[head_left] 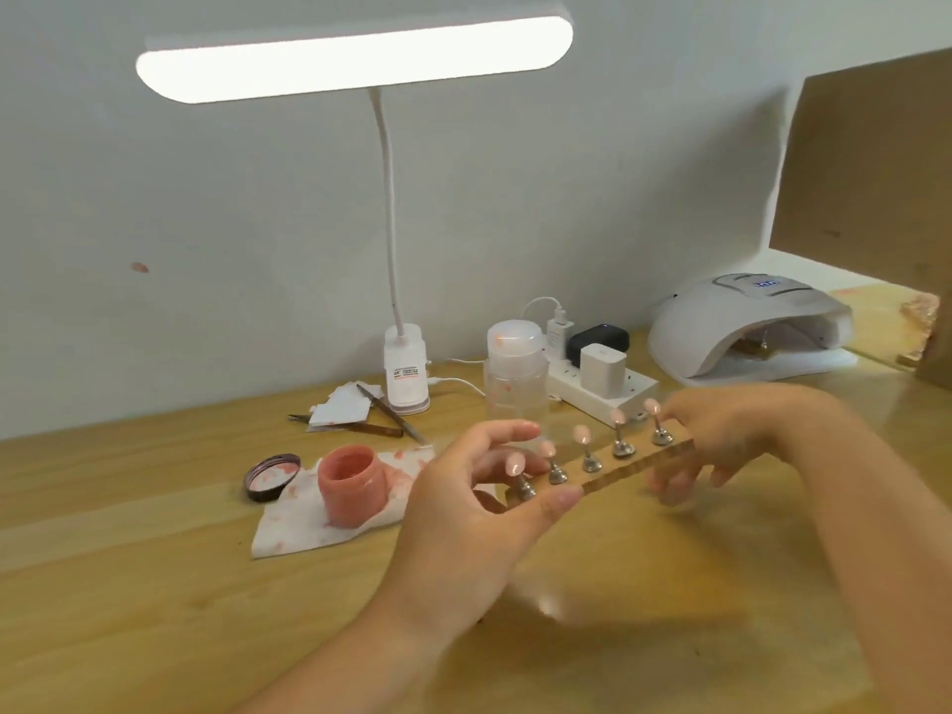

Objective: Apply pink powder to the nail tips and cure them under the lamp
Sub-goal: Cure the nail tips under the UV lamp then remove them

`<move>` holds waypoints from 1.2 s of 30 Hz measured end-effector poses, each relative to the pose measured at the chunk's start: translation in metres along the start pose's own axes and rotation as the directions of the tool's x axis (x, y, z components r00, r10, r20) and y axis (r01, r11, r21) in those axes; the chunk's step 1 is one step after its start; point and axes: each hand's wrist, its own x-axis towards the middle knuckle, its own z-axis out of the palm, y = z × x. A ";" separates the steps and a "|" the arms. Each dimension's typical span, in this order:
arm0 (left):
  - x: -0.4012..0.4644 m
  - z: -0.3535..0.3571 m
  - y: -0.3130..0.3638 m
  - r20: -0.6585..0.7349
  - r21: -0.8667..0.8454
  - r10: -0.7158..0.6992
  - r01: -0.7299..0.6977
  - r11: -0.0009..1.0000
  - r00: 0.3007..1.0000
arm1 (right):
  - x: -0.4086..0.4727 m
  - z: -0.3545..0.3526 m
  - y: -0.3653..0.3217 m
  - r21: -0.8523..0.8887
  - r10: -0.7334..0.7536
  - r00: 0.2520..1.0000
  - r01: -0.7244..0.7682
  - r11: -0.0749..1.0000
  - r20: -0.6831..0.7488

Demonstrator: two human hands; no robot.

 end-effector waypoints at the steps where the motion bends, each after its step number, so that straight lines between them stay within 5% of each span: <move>1: 0.006 0.017 0.002 0.007 -0.024 -0.010 0.010 1.000 1.000 | 0.000 -0.004 0.012 0.050 0.040 0.998 -0.037 0.998 -0.055; 8: 0.077 0.136 0.000 -0.042 -0.285 -0.151 0.133 0.949 0.988 | 0.017 -0.014 0.088 0.536 0.349 0.830 -0.073 0.841 -0.435; 18: 0.145 0.231 -0.032 -0.122 0.073 -0.098 0.108 0.991 0.988 | 0.037 -0.017 0.131 0.564 0.524 0.386 -0.011 0.825 -0.759; 21: 0.146 0.236 -0.041 -0.163 0.102 -0.083 0.101 0.990 0.983 | 0.041 -0.028 0.153 0.509 0.466 0.411 -0.004 0.861 -0.784; 27: 0.151 0.234 -0.044 -0.184 0.153 -0.034 0.063 0.986 0.982 | 0.076 -0.056 0.184 0.461 0.324 0.593 0.090 0.883 -0.737; 36: 0.151 0.236 -0.047 -0.217 0.126 -0.101 0.131 0.983 0.971 | 0.130 -0.078 0.171 0.373 0.299 0.635 -0.018 0.928 -0.712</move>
